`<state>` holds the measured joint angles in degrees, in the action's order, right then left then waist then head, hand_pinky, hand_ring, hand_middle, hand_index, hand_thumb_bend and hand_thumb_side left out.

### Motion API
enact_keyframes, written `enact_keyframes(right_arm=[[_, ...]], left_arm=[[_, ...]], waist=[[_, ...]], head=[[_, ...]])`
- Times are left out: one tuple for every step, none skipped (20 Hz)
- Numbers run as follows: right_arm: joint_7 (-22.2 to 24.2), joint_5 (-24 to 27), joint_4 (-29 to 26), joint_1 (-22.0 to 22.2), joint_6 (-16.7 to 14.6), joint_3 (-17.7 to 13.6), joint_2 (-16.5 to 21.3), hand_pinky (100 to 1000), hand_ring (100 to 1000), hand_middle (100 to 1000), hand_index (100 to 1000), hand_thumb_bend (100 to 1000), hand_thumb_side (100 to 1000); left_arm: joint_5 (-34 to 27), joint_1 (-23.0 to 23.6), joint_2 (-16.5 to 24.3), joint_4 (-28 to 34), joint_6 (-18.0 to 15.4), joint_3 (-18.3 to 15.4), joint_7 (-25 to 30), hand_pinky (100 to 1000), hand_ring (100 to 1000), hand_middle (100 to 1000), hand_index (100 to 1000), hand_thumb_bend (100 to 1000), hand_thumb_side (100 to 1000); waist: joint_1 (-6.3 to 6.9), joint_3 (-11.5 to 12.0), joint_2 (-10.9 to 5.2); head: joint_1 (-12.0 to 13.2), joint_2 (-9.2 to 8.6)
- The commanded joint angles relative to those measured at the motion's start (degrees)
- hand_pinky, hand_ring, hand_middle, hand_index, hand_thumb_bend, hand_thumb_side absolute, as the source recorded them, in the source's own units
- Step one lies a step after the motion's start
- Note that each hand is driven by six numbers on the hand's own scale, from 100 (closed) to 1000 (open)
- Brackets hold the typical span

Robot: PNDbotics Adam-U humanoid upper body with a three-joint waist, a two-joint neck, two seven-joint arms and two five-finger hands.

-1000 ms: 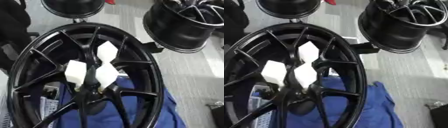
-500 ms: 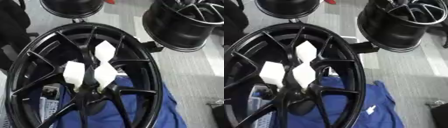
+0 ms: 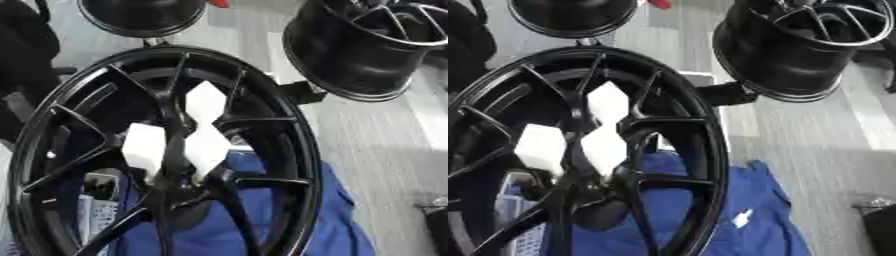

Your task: Pull the pin out of the wheel hub.

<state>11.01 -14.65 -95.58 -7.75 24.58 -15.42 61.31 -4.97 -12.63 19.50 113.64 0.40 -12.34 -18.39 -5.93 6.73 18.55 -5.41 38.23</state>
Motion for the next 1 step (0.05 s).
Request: enact_keyframes(right_arm=[[2.6,-1.6,-5.5,-0.3,-0.8,1.0,3.2,907,795,726,790,128,207]], left_arm=[[-0.2,-0.5,0.6,0.9,-0.1,-0.1,0.1,795,614,612,808,140,474]], waist=[[0.52,0.1,-0.87]], head=[[-0.5,0.32]])
